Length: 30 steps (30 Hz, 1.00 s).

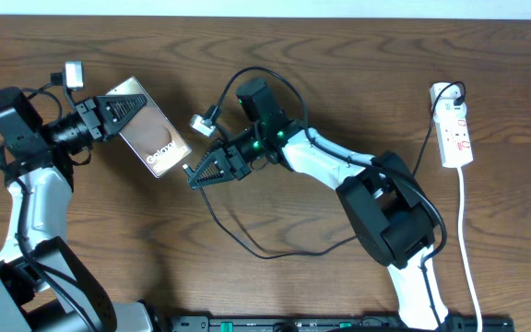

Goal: Plug charger to phone and switch on socket
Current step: 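Bring the phone in the left gripper toward the right gripper's plug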

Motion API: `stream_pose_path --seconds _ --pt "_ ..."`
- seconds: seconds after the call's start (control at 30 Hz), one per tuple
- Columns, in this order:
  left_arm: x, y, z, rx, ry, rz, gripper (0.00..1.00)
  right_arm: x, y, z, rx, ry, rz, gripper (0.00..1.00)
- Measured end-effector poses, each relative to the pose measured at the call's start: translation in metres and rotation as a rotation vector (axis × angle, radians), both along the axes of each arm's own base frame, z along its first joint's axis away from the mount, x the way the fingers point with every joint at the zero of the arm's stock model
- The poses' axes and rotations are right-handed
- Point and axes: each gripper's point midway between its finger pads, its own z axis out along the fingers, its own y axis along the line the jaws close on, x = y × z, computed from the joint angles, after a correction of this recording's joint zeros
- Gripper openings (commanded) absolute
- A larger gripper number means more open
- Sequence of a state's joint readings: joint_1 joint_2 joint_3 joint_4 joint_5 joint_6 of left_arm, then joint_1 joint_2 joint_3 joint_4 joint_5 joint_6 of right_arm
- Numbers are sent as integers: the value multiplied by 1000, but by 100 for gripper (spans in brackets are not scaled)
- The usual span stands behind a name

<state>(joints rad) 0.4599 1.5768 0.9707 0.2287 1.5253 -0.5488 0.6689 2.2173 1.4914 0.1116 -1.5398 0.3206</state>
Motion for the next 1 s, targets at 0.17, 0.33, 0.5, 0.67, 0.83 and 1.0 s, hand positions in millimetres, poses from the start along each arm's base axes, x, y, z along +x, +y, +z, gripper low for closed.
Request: stream_pose_path --seconds 0.17,0.33,0.5,0.67,0.83,1.0 --pt "0 0 0 4 -6 0 7 -9 6 1 -10 14 22 1" --pt "0 0 0 4 -6 0 7 -14 8 1 -15 21 33 1" --pt "0 0 0 4 -7 0 7 -13 9 3 -4 8 33 1" --pt "0 0 0 4 -7 0 7 -10 11 8 18 -17 33 1" --pt "0 0 0 4 -7 0 8 -10 12 10 18 -16 33 1" --pt "0 0 0 4 -6 0 7 -10 12 10 15 -11 32 1"
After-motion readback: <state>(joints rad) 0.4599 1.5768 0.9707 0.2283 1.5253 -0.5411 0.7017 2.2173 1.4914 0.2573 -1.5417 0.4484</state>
